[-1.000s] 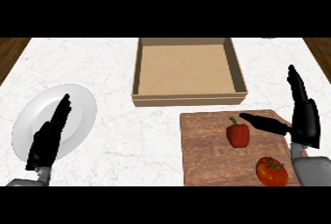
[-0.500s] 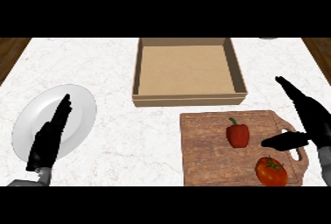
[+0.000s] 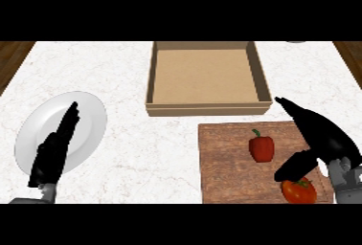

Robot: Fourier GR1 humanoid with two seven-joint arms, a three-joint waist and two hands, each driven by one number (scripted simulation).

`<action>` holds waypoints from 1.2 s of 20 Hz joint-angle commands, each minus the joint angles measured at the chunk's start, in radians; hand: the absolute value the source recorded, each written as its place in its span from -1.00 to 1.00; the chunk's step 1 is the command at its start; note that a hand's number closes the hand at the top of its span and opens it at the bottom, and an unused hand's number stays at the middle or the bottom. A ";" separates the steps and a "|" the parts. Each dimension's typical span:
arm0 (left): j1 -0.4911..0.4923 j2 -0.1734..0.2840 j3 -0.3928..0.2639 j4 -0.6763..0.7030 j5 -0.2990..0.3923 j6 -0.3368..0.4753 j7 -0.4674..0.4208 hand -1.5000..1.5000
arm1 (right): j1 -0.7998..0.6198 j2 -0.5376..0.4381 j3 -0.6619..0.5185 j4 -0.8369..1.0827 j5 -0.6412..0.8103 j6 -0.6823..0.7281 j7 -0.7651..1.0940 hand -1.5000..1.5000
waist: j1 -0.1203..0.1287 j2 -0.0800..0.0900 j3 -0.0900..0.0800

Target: Pick the bell pepper from the cutting board and place it in the cardboard box

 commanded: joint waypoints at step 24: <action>0.012 -0.080 0.158 -0.039 -0.076 -0.158 0.024 0.00 | 0.100 0.263 -0.078 0.019 0.308 0.151 0.036 -1.00 | -0.003 0.001 0.001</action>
